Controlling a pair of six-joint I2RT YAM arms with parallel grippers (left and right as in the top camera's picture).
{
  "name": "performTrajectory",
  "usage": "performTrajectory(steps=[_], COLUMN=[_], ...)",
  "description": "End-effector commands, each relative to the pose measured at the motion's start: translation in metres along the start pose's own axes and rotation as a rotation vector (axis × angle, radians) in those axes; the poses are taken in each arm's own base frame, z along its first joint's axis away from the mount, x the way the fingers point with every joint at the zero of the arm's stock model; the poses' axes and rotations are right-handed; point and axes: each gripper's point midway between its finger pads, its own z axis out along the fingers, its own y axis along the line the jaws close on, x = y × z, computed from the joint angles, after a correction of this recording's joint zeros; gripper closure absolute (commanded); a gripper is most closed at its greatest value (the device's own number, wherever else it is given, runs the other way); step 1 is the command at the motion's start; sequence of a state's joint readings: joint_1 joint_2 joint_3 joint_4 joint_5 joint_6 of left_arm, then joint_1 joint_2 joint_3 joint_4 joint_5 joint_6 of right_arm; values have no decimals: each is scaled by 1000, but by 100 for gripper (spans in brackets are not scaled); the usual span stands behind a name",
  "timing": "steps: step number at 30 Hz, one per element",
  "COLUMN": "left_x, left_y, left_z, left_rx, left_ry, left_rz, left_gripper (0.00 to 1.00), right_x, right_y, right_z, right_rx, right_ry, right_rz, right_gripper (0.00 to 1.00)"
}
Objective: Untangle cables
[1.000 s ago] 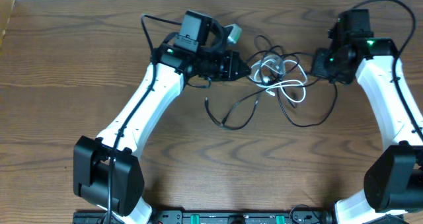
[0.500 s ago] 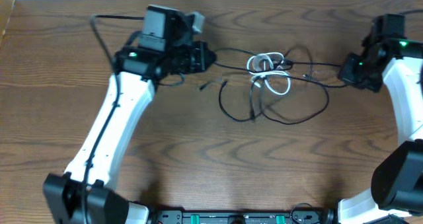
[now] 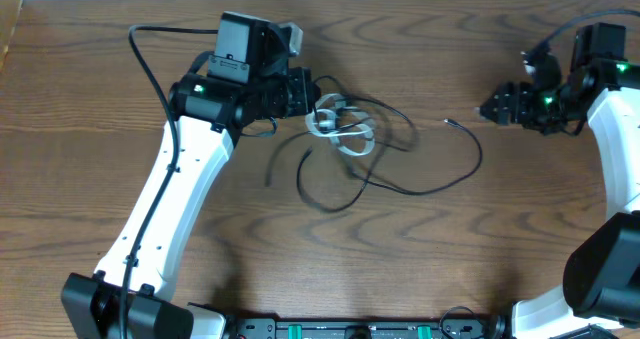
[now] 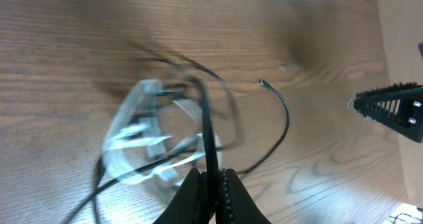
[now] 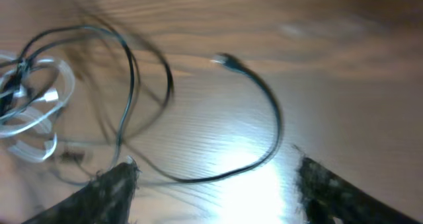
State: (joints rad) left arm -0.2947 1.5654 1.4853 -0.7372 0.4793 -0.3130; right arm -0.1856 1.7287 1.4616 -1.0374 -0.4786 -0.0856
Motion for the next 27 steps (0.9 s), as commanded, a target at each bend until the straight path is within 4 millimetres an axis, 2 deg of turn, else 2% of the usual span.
performTrajectory(steps=[1,4,5,6,9,13,14,19,24,27], left_x=[1,3,2,0,-7,-13,-15,-17,-17,-17], left_y=[-8,-13,-18,-20,-26,-50,-57,-57,-57,-57], left_z=[0,2,3,3,2,-1,-2,-3,-3,-3], left_rx=[-1,8,17,23,51,178,215,219,219,219], left_ry=[-5,0,-8,-17,-43,-54,-56,-56,-57,-56], left_rz=[34,47,50,44,7,37,19,-40,-41,-41], left_gripper=[92,92,92,93,92,92,92,92,92,92], right_x=[-12,-19,-23,-23,-20,-9,-2,10,19,28], right_y=[59,89,109,120,145,170,182,199,203,208], right_z=[-20,-26,-22,-17,-3,13,22,40,63,76], right_rx=[-217,-292,-318,-331,-364,-394,-409,-406,-365,-346], right_ry=[-84,-135,-145,-141,-120,-77,-54,0,81,131], right_rz=[-213,-289,-304,-314,-339,-381,-411,-412,-231,-143], right_gripper=[20,23,28,29,32,35,38,43,55,56])
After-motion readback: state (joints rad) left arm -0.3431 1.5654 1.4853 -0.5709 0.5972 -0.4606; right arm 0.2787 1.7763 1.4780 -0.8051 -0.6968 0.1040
